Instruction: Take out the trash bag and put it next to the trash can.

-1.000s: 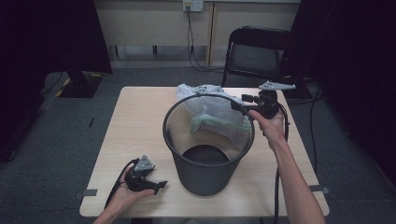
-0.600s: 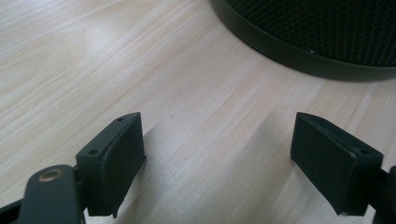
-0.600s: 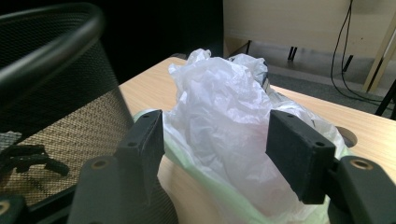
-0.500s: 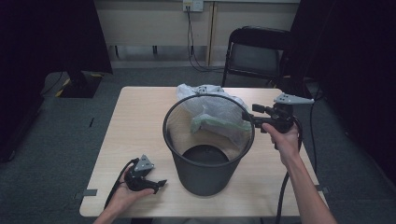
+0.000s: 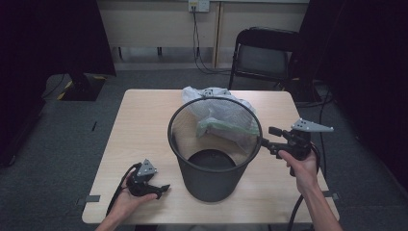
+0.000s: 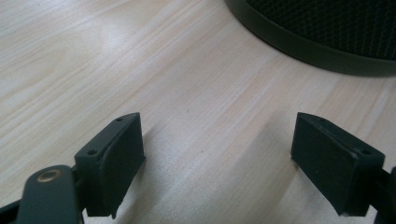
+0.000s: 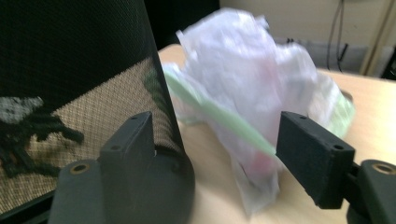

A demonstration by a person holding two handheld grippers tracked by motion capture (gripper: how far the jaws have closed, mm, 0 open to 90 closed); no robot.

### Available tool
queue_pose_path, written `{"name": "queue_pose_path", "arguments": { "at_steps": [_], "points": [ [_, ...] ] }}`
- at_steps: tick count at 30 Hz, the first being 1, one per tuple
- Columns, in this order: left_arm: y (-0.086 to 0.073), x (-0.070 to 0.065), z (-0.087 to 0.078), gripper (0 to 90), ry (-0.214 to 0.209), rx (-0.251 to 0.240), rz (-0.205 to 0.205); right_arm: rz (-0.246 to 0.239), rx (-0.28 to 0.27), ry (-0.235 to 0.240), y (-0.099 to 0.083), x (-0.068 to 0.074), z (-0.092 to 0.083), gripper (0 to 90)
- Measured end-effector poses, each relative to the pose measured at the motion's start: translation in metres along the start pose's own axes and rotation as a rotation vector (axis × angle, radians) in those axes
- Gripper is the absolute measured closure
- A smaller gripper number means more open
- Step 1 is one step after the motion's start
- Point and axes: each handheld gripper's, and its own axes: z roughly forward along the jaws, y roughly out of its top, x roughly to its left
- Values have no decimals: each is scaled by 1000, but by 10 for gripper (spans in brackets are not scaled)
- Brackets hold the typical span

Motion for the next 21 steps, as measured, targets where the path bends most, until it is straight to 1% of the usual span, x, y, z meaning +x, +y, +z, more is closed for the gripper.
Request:
{"name": "queue_pose_path", "arguments": {
  "at_steps": [3, 5, 7, 8, 10, 17, 19, 21],
  "points": [
    [0, 0, 0, 163, 6, 4, 4, 8, 30, -21, -12, 0, -1, 235],
    [0, 0, 0, 161, 8, 3, 2, 8, 67, -40, -21, 3, -2, 227],
    [-1, 0, -1, 160, 8, 1, 0, 12, 89, -41, -31, 4, -3, 218],
    [-1, 0, -1, 158, 8, 1, 1, 15, 95, -41, -35, 5, -3, 200],
    [-1, 0, -1, 157, 11, -2, -5, 28, 105, -59, -43, 5, -4, 167],
    [-3, -1, -2, 154, 19, -1, -8, 69, 127, -83, -70, 3, -4, 155],
    [-3, -1, -2, 153, 16, -4, -9, 87, 131, -105, -77, 3, -3, 151],
    [-3, 0, -2, 151, 12, -5, -5, 94, 136, -115, -84, 3, -2, 152]
  ]
}}
